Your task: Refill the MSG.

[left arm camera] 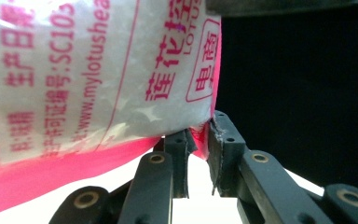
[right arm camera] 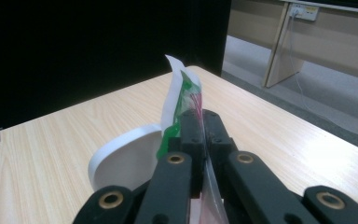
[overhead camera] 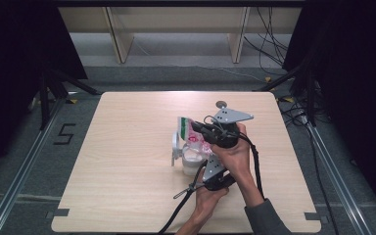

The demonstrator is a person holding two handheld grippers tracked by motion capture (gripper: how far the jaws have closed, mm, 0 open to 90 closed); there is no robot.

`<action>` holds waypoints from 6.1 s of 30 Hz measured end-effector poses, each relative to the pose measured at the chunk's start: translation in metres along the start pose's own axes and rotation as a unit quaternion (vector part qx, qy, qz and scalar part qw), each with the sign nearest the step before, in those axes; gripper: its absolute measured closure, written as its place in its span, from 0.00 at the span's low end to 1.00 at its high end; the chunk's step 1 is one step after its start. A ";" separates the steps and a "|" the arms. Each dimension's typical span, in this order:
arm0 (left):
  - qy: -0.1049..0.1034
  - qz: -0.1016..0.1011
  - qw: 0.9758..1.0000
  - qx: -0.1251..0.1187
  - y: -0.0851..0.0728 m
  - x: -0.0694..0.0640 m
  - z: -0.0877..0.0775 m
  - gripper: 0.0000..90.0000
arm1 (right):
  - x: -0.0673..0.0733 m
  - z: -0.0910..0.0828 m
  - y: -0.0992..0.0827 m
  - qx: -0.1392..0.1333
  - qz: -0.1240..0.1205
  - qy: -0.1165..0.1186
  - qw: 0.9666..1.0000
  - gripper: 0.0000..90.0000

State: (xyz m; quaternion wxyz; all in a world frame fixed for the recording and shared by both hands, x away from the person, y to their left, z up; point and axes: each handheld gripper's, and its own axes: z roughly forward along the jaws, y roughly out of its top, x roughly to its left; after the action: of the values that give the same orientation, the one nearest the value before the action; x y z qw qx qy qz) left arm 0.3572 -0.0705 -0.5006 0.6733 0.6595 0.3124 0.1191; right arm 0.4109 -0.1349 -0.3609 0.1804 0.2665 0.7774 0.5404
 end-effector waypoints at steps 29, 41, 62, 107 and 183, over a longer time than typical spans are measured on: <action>-0.001 0.000 1.000 -0.001 0.001 0.000 -0.001 0.87 | 0.002 -0.001 0.001 0.005 -0.002 0.001 1.000 1.00; 0.000 0.000 1.000 -0.003 0.000 0.000 0.000 0.87 | 0.004 0.001 0.001 0.005 -0.004 0.002 1.000 1.00; -0.001 -0.004 1.000 -0.007 0.000 0.001 0.000 0.87 | 0.005 0.001 0.001 -0.001 -0.012 -0.001 1.000 1.00; -0.006 -0.015 1.000 0.001 -0.001 0.003 0.000 0.87 | 0.003 -0.002 0.002 0.004 0.005 0.011 1.000 1.00; 0.000 0.029 0.993 0.117 -0.015 -0.008 -0.025 0.64 | -0.044 -0.087 -0.046 -0.084 0.105 0.013 0.991 1.00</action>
State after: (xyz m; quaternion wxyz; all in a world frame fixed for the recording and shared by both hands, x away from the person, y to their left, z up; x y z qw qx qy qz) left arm 0.3323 -0.0565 -0.5115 0.5879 0.7425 0.3049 0.1005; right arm 0.3866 -0.2393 -0.3733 0.1344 0.3235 0.6990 0.6234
